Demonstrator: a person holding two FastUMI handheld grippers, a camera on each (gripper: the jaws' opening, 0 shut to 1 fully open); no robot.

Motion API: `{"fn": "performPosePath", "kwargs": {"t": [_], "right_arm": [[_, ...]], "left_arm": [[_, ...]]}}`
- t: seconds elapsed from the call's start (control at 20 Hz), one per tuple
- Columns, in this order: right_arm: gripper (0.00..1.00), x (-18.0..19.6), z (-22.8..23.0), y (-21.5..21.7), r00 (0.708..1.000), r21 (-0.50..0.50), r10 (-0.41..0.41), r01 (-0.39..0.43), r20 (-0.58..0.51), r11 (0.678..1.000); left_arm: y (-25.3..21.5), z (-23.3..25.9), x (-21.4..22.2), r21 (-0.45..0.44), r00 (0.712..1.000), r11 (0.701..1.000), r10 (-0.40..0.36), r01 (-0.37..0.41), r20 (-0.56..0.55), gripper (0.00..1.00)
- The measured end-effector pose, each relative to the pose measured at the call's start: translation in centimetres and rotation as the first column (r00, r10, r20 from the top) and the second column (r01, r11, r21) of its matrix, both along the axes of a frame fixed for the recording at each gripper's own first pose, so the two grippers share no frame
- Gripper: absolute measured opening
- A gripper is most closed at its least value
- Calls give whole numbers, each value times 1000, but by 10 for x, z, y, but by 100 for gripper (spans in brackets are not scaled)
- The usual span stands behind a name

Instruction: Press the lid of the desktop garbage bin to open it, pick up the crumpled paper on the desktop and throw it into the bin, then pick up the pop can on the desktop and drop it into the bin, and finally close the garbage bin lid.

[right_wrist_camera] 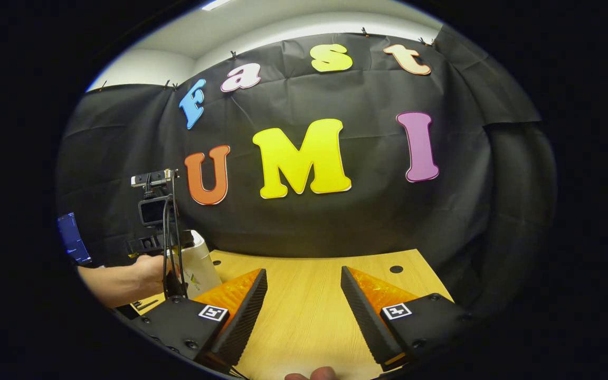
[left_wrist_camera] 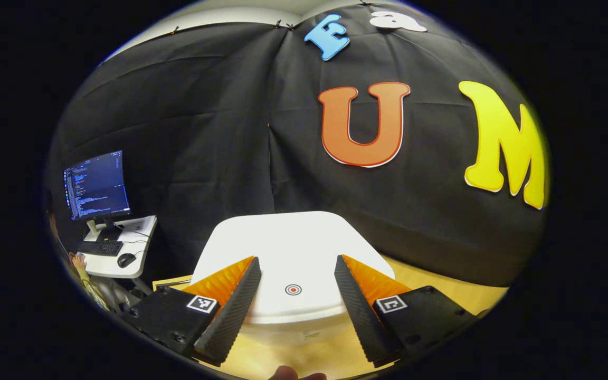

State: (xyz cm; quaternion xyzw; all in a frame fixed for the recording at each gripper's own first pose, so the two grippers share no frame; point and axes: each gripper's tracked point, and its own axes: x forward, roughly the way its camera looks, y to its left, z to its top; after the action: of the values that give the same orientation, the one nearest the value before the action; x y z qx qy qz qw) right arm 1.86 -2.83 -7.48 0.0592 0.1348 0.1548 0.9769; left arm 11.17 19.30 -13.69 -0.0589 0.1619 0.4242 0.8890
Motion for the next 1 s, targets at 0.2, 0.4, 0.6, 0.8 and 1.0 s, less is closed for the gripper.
{"fn": "performPosePath", "kwargs": {"t": [0.2, 0.4, 0.6, 0.8, 1.0], "right_arm": [[89, 0, -5, 0, 1000, 9, -6, 6, -14, 1000], [90, 3, 1, -4, 1000, 13, -30, 30, 5, 999], [90, 3, 9, -7, 998, 4, -54, 54, 33, 999], [90, 4, 21, -2, 995, -13, -65, 66, 75, 998], [90, 1, 35, 9, 989, -24, -75, 79, 124, 997]], "left_arm": [[-1, 4, 0, 31, 999, 999, -29, 29, 22, 94], [-5, 11, 2, 41, 997, 996, -76, 75, 23, 93], [-3, 49, 1, 84, 986, 987, -143, 136, 88, 92], [-27, 89, -5, 163, 941, 943, -311, 289, 133, 92], [-85, 125, -31, 234, 837, 853, -512, 467, 195, 93]]}}
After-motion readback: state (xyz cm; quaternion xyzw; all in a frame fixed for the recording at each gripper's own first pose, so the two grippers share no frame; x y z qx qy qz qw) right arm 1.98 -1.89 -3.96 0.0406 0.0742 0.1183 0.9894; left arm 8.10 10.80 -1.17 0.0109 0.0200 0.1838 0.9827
